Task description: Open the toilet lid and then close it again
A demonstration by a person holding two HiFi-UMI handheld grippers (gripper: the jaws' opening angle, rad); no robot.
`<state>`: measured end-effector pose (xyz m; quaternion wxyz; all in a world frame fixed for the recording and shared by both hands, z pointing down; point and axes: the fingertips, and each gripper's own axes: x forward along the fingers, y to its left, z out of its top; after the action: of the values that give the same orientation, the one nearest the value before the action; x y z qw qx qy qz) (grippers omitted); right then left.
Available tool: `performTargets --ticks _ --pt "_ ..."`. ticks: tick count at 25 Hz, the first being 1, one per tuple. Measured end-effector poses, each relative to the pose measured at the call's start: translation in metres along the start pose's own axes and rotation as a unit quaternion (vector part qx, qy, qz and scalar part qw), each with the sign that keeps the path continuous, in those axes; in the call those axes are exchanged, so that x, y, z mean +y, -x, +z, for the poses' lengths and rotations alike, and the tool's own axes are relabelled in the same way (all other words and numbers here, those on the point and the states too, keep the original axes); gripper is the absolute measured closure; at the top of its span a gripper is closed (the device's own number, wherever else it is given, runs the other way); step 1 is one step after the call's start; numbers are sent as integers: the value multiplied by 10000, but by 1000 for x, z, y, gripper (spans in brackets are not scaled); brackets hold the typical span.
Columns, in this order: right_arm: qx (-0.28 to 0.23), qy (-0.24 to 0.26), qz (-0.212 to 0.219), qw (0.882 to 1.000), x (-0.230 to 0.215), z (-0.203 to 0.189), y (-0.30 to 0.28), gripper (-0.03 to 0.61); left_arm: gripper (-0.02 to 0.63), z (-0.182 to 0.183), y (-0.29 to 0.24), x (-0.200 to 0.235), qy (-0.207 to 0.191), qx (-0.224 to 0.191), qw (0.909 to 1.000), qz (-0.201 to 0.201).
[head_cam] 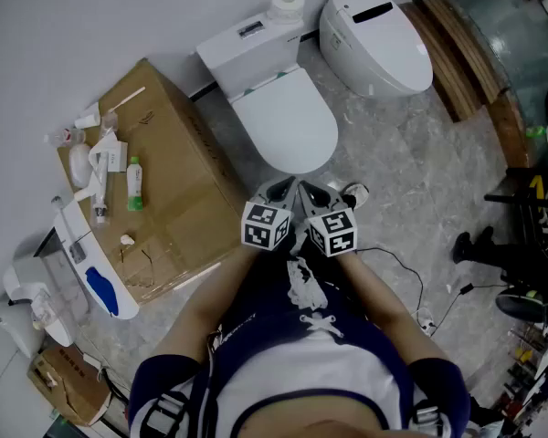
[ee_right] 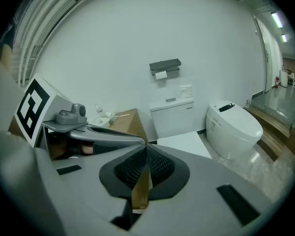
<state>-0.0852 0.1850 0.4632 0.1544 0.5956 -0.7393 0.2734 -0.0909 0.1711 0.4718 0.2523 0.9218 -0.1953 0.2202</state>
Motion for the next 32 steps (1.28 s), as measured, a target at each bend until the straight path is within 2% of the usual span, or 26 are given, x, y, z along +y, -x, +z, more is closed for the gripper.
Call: performTargets --ticks 11,23,32 --pt "6 -260 -63 9996 -15 -8 -13 569 607 -9 -10 13 97 169 9998 86" --pt "649 -978 132 9930 -31 -71 -64 568 609 -42 -37 52 508 618 9960 403" --pt "740 -1987 -45 9772 -63 -107 -94 568 608 -63 -67 75 411 866 9944 439"
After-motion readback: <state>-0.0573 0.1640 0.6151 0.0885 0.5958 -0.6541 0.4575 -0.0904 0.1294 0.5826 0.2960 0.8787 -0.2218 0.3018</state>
